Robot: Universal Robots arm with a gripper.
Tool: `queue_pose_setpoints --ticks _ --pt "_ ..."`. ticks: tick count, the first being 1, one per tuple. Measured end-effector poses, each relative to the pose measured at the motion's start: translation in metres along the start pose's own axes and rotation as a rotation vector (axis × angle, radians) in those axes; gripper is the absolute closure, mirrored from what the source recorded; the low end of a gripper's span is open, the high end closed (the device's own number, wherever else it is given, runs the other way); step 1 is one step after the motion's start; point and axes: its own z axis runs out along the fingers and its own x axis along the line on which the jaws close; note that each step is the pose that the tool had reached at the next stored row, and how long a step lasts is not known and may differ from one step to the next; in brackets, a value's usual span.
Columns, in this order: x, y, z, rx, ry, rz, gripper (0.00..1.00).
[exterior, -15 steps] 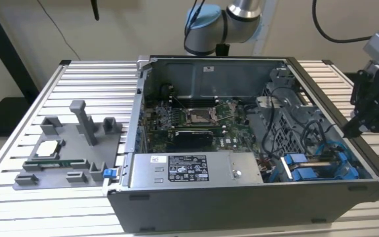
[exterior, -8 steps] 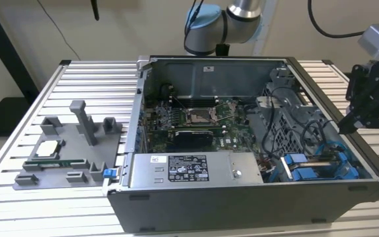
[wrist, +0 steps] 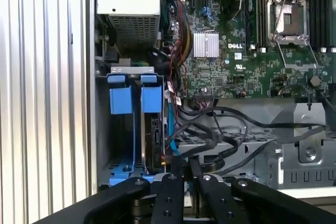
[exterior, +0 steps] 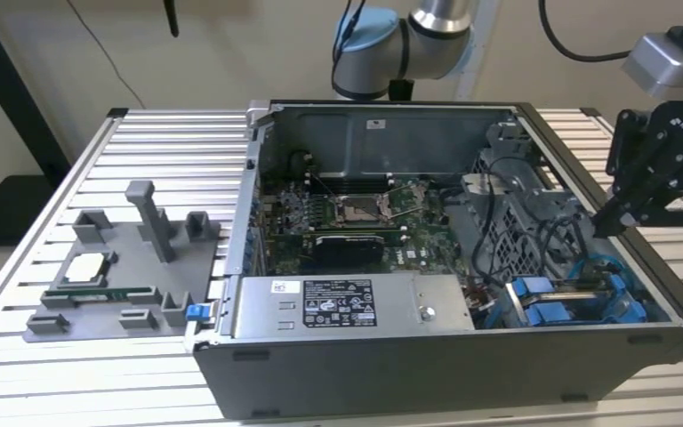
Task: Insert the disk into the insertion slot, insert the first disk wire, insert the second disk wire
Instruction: 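Insert the second disk wire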
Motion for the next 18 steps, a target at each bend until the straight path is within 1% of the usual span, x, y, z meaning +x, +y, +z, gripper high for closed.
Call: queue_pose_setpoints --ticks 5,9,14,18 --pt "0.0008 0.0152 0.0004 -0.0001 -0.0019 0.0 1.0" --pt "0.0041 0.0254 0.0008 0.0006 -0.002 0.0 1.0" --pt "0.0118 0.0361 0.002 0.0062 -0.0022 -0.001 1.0" --pt "0.0205 0.0424 0.0036 0.0148 -0.0026 -0.002 1.0"
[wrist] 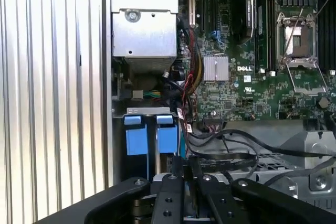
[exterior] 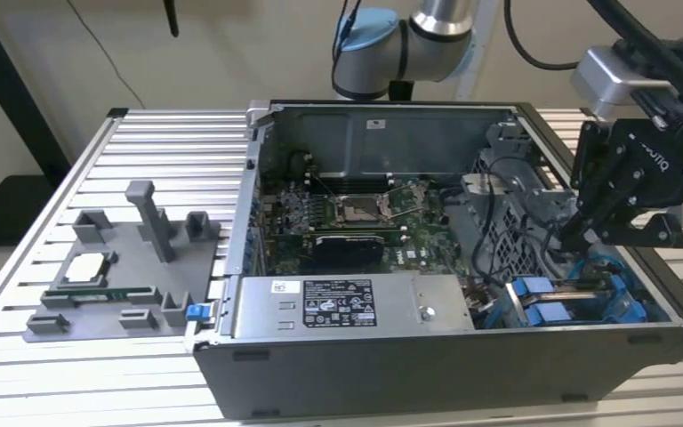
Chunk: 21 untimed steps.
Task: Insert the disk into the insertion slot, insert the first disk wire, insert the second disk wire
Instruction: 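Insert the second disk wire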
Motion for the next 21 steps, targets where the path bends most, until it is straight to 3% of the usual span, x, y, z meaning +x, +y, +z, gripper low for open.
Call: queue_pose_setpoints --ticks 5,13,17,21 --pt "0.0083 0.0045 0.0027 0.025 -0.0012 -0.003 1.0" --pt "0.0098 0.0043 0.0108 0.0654 -0.0028 -0.008 1.0" --pt "0.0103 0.004 0.0152 0.0819 -0.0035 -0.01 1.0" --pt "0.0108 0.0036 0.02 0.0932 -0.0038 -0.011 1.0"
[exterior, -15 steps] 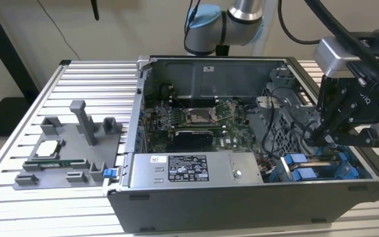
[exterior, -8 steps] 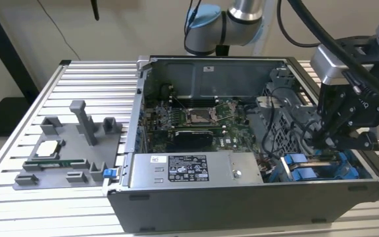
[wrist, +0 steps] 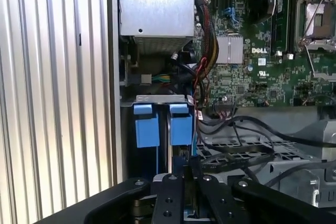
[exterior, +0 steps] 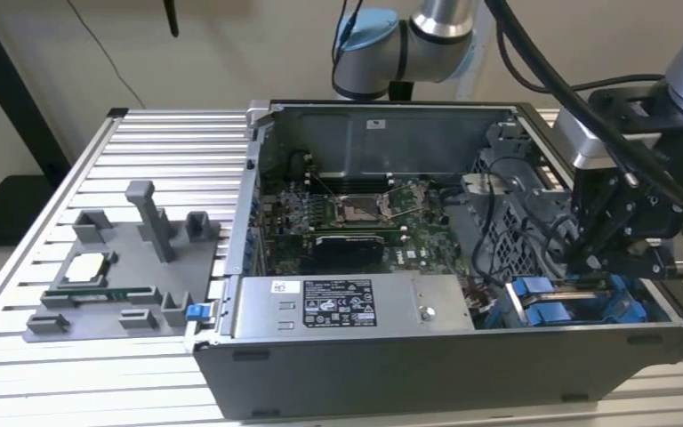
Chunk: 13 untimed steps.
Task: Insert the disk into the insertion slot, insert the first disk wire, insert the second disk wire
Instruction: 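Insert the second disk wire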
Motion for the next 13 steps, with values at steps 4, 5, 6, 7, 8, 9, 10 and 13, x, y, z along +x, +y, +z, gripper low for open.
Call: queue_pose_setpoints --ticks 4,5,6,7,8,9,10,13 --pt "-0.0015 -0.0006 0.004 0.0022 -0.0002 0.0 1.0" --pt "-0.0025 -0.0014 0.0047 0.0021 -0.0001 0.0 1.0" --pt "-0.003 -0.0023 0.0054 0.0022 -0.0003 0.0 1.0" --pt "-0.0034 -0.003 0.006 0.0022 -0.0004 0.0 1.0" --pt "-0.0038 -0.0035 0.0065 0.0022 -0.0001 0.0 1.0" --pt "-0.0039 -0.0038 0.007 0.0022 -0.0002 0.0 1.0" --pt "-0.0039 -0.0044 0.0072 0.0022 0.0001 0.0 1.0" --pt "-0.0039 -0.0046 0.0073 0.0022 0.0001 0.0 1.0"
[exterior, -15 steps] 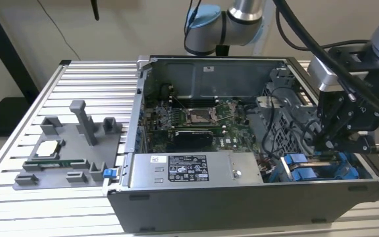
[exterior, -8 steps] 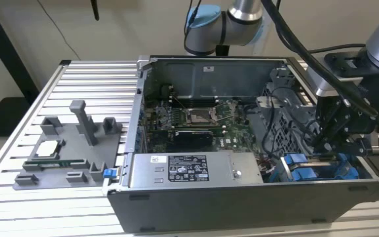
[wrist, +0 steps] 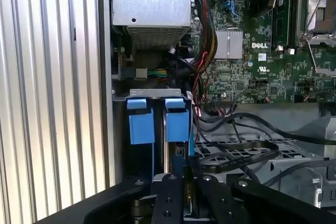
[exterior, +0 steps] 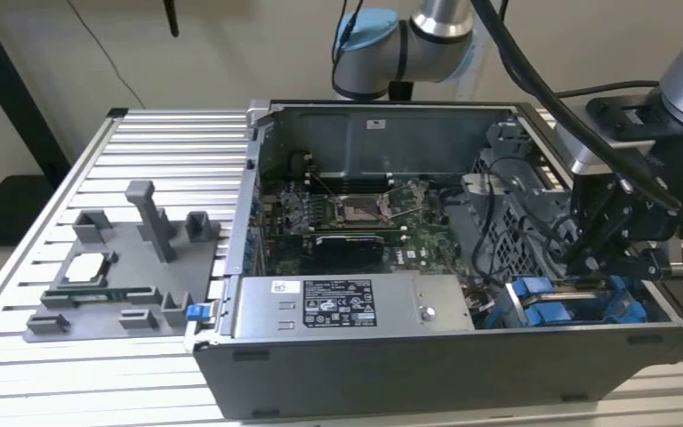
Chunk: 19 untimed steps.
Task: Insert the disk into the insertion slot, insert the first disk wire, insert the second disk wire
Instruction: 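Insert the second disk wire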
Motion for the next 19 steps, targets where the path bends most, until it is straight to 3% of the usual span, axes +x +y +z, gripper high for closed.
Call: queue_pose_setpoints --ticks 19 --pt "0.0008 -0.0076 0.0098 0.0 -0.0002 0.0 1.0"
